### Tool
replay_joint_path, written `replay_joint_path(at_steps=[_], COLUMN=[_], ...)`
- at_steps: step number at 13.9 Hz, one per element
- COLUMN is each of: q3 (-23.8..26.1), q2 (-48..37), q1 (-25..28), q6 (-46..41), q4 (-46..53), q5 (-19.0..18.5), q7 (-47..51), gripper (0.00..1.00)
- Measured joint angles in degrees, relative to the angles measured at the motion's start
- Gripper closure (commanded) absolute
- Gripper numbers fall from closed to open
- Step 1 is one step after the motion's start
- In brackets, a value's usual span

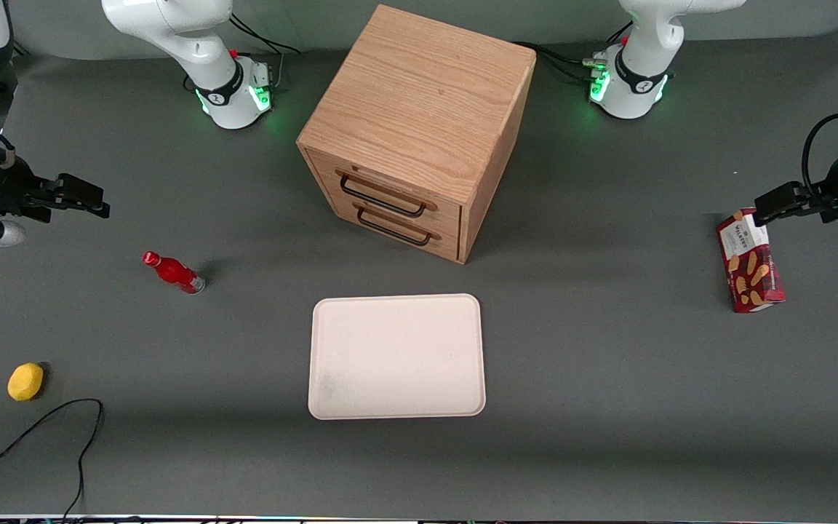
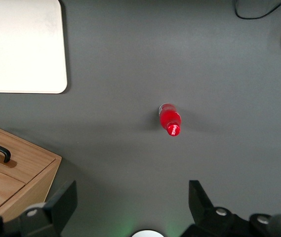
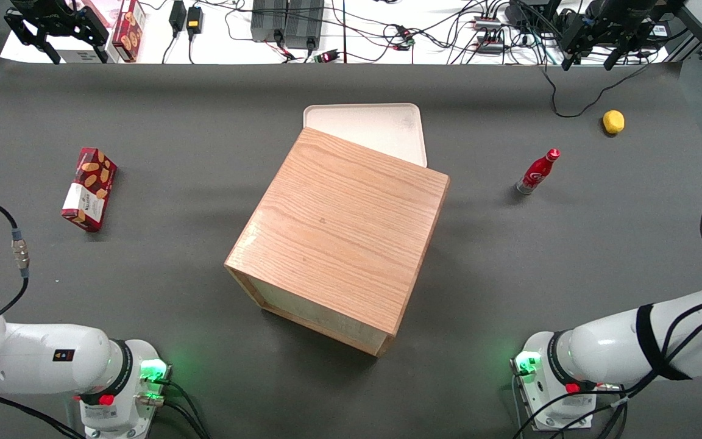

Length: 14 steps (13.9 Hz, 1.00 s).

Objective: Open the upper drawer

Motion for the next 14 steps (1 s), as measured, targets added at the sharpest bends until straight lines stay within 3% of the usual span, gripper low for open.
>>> replay_joint_path(at_steps=[14], q3=[0.0], q2=[3.4], q1=[0.7], q6=[0.0], q4=[5.0], q5=[1.0], q7=[-1.4], gripper=[0.00])
